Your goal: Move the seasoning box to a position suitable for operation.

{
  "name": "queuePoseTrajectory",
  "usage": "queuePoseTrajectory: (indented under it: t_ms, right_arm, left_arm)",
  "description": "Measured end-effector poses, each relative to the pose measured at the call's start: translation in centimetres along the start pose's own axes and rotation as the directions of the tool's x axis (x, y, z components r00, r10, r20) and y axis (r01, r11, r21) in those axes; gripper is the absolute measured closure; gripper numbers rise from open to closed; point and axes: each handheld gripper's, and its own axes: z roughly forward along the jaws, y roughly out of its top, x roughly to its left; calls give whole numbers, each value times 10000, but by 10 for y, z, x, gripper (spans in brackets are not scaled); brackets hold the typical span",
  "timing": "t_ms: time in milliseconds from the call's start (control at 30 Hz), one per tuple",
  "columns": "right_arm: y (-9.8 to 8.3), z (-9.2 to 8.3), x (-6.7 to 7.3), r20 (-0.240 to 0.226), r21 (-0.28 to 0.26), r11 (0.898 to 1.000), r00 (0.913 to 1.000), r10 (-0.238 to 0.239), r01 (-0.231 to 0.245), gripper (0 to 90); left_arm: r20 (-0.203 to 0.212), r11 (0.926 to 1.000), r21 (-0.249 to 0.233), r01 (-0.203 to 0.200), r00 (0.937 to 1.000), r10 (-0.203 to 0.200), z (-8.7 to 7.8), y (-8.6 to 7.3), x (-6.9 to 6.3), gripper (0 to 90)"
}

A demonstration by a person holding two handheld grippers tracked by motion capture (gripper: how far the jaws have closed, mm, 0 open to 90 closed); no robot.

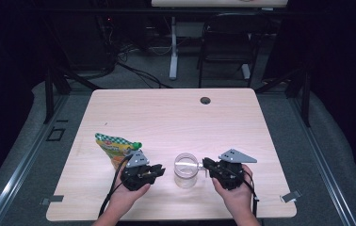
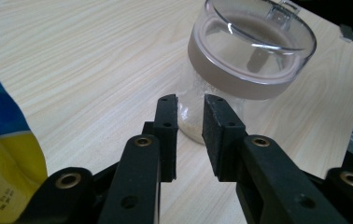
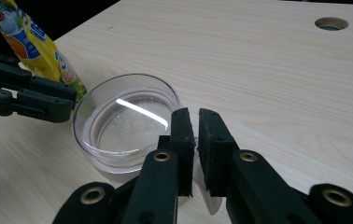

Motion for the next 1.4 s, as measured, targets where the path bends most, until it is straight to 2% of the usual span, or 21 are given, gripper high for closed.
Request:
queuePoseTrajectory:
  t_ms: [267,367,400,500,567,733,1000,1033,1200,1300,1333,1400]
  right_arm:
    - [-2,5,-1,-97,84,9999,9999,123,-122,839]
    - [-2,4,-3,-95,32,9998,9998,194,-193,833]
    - [-3,4,-4,-163,7,9997,9996,244,-244,833]
    - [-3,4,-5,-279,-4,9992,9988,398,-398,842]
    - [-4,4,-5,-340,-24,9990,9985,438,-439,846]
    - [-4,4,-6,-376,-15,9991,9984,422,-423,848]
    - [-5,3,-6,-409,-30,9990,9982,444,-446,851]
    - [-5,3,-6,-407,-32,9990,9982,448,-450,852]
    - [-5,3,-5,-410,-46,9990,9982,438,-440,853]
    - [-5,3,-6,-426,-52,9989,9980,473,-475,853]
    - [-5,3,-6,-427,-54,9989,9980,470,-473,853]
    - [-6,3,-6,-442,-89,9986,9977,509,-514,852]
  left_arm:
    - [49,10000,60,-11,10000,10,5,1,-4,807]
    - [181,10000,52,-50,9998,49,7,1,-5,824]
    - [96,10000,59,-35,9999,35,8,1,-6,833]
    - [375,9999,114,-89,9993,84,9,2,-8,858]
    - [335,9996,174,-203,9992,197,10,3,-9,870]
    - [472,9997,148,-208,9987,200,12,5,-11,888]
    - [527,9994,182,-309,9982,299,15,6,-13,892]
    - [418,9992,200,-340,9986,331,15,6,-14,892]
    - [636,9991,224,-372,9973,357,17,7,-14,892]
    - [679,9988,214,-443,9968,427,19,8,-15,892]
    - [517,9987,210,-472,9976,461,20,8,-16,892]
    - [658,9987,236,-443,9969,427,20,8,-16,892]
